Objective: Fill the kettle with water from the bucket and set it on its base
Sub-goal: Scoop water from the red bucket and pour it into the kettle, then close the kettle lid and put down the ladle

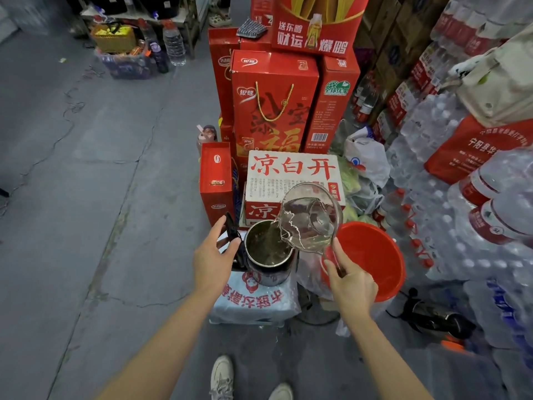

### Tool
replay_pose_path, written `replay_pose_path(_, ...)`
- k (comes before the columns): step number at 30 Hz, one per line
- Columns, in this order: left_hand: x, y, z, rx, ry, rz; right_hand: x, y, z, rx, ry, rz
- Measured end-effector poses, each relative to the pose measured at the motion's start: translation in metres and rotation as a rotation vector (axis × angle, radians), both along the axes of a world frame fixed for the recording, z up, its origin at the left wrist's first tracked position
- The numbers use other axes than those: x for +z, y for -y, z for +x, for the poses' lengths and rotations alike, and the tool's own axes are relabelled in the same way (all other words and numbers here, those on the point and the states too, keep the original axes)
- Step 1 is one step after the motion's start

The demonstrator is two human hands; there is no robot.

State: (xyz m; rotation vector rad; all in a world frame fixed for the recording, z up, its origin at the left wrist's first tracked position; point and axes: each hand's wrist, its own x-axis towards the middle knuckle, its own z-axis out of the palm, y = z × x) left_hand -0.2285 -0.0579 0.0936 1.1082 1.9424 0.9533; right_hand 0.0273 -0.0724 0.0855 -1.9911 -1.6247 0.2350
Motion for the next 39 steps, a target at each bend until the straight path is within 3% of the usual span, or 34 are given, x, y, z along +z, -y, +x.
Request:
replay_pose_path(12, -0.003, 0.001, -0.001, 0.003, -0.03, 0.005, -0.007, -0.009, 0.004, 0.201, 0.291, 0.202)
replay_pose_path(16, -0.004, 0.001, 0.0, 0.005, -0.024, 0.011, -0.008, -0.01, 0.004, 0.244, 0.291, 0.253)
replay_pose_path(19, -0.003, 0.001, 0.001, 0.008, -0.027, 0.023, 0.0, -0.01, -0.001, 0.118, 0.019, 0.005)
replay_pose_path(21, -0.003, 0.001, 0.002, 0.009, -0.043, 0.022, 0.003, -0.014, -0.004, -0.033, -0.569, -0.214)
replay_pose_path(23, -0.004, 0.001, 0.002, 0.006, -0.047, 0.024, 0.003, -0.012, 0.0, -0.169, -1.108, -0.305)
replay_pose_path(25, -0.006, 0.001, 0.005, -0.004, -0.051, 0.039, 0.0, -0.005, 0.009, -0.282, -1.31, -0.302)
replay_pose_path(28, -0.008, 0.004, 0.015, -0.018, -0.049, 0.047, -0.007, 0.008, 0.028, -0.424, -1.403, -0.194)
replay_pose_path(31, -0.014, 0.011, 0.03, -0.088, -0.093, 0.035, -0.017, 0.016, 0.051, -0.536, -1.315, -0.143)
replay_pose_path(39, -0.044, 0.021, 0.056, -0.667, -0.509, -0.034, -0.05, 0.017, 0.08, -0.648, -1.001, -0.27)
